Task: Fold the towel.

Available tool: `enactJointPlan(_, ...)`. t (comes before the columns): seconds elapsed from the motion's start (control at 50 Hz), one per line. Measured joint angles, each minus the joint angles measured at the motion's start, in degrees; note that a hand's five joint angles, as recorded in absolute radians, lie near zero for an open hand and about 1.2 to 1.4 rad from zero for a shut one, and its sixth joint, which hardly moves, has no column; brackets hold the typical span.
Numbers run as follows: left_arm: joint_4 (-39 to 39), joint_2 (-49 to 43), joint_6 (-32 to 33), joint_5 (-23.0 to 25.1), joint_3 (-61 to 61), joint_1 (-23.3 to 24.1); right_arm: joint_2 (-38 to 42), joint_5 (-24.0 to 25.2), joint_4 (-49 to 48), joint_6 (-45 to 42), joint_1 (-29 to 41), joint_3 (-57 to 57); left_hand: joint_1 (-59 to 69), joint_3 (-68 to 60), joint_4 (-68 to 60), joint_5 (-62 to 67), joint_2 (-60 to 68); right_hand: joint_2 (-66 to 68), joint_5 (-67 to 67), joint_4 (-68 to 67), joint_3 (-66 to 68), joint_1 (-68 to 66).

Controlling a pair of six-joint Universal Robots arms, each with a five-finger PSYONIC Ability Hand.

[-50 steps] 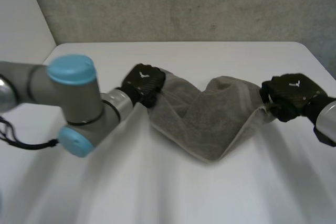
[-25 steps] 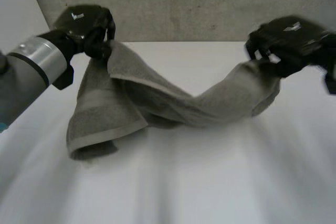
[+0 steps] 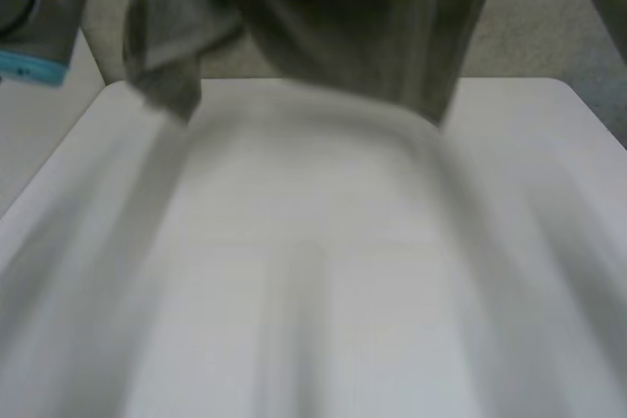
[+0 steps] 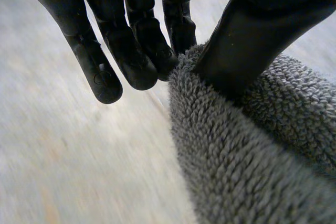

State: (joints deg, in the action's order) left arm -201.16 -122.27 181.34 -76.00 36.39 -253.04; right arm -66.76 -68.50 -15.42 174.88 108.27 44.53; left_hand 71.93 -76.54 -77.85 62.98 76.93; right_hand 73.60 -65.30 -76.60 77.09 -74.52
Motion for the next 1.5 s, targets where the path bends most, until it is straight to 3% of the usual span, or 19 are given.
enactJointPlan(0.14,-3.7,2.8,-8.2,0.9,8.0,-0.7,-2.7,5.9,-1.5,2.0,-0.1,9.9,0.0,-0.1,0.0,0.0,0.1,0.0,0.0,0.0,0.0,0.0)
enactJointPlan(0.26,-3.8,3.0,-10.7,10.4,24.6,-2.0,-2.5,14.4,5.8,-8.1,-0.5,20.5,0.0,-0.2,-0.2,0.0,0.3,0.0,0.0,0.0,0.0,0.0)
enactJointPlan(0.38,-3.6,0.7,-2.7,23.4,42.0,-3.8,-0.7,17.5,15.7,-27.3,-3.0,31.7,0.0,-0.2,-0.2,0.0,0.3,0.0,0.0,0.0,0.0,0.0)
enactJointPlan(0.46,-3.2,-0.6,6.6,27.0,49.2,-5.2,-0.2,17.4,19.1,-37.1,-4.9,37.8,0.0,-0.2,-0.2,0.0,0.3,0.0,0.0,0.0,0.0,0.0)
enactJointPlan(0.54,-1.9,-0.8,13.7,27.8,52.9,-6.5,-0.4,16.9,20.2,-41.1,-6.0,41.9,0.0,-0.2,-0.2,0.0,0.3,0.0,0.0,0.0,0.0,-0.1)
enactJointPlan(0.64,1.1,0.6,17.2,27.6,54.1,-7.3,-1.5,16.4,20.3,-41.7,-6.5,45.1,0.0,-0.2,-0.2,0.0,0.3,0.0,0.0,0.0,0.0,-0.1)
enactJointPlan(1.18,11.2,13.2,16.8,29.1,51.3,-8.5,-15.5,15.7,19.2,-25.4,-19.6,51.5,0.0,-0.2,-0.2,0.0,0.3,0.0,0.0,0.0,0.0,-0.1)
enactJointPlan(1.32,11.0,10.4,17.0,29.8,51.0,-8.7,-15.2,15.7,17.3,-25.3,-19.4,52.5,0.0,-0.2,-0.2,0.0,0.3,0.0,0.0,0.0,0.0,-0.1)
enactJointPlan(1.5,9.6,-0.9,17.4,28.2,47.3,-8.0,-10.3,14.1,12.7,-25.3,-18.9,52.2,0.0,-0.2,-0.2,0.0,0.3,0.0,0.0,0.0,0.0,-0.1)
